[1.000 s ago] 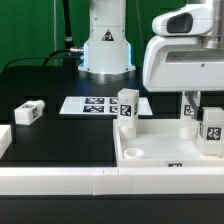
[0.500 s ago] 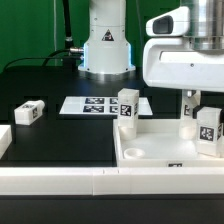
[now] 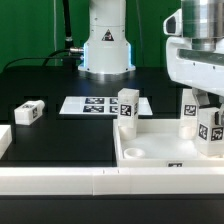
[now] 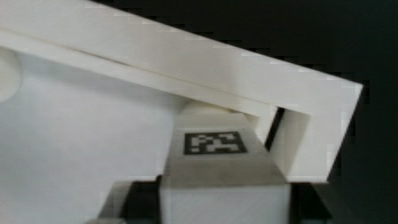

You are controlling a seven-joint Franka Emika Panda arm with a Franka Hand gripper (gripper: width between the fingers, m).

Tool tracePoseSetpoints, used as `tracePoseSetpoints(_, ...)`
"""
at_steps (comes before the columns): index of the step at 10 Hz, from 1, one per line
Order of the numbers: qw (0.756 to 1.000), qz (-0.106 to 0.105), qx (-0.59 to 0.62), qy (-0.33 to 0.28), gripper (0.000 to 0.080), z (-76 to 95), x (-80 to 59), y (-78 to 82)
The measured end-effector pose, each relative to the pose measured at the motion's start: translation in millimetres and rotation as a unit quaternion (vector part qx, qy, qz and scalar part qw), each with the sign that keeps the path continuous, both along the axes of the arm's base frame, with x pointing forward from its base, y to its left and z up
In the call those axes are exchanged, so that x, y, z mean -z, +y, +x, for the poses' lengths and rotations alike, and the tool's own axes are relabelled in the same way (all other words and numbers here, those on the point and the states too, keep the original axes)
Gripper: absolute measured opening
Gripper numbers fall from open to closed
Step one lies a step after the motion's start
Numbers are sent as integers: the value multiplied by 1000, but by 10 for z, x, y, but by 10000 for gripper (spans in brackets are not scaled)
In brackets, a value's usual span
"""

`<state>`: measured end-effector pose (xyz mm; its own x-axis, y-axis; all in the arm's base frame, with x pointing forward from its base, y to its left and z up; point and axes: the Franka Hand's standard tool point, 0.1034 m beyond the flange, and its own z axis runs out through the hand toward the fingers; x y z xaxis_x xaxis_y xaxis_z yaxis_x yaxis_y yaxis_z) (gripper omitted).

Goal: Assemble square table

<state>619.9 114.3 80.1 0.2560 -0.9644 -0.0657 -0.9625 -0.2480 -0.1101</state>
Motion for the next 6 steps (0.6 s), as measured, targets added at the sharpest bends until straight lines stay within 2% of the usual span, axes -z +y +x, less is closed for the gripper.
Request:
tracePoseSetpoints(3, 1000, -1, -18, -2, 287, 0, 0, -1)
tracePoseSetpoints(4, 998, -6, -66, -6, 378, 5, -7, -15)
tracePoseSetpoints(5, 993, -11, -119, -11, 567, 6, -8, -18)
tracePoseSetpoints(6, 991, -12, -133, -12, 567, 4, -5, -14)
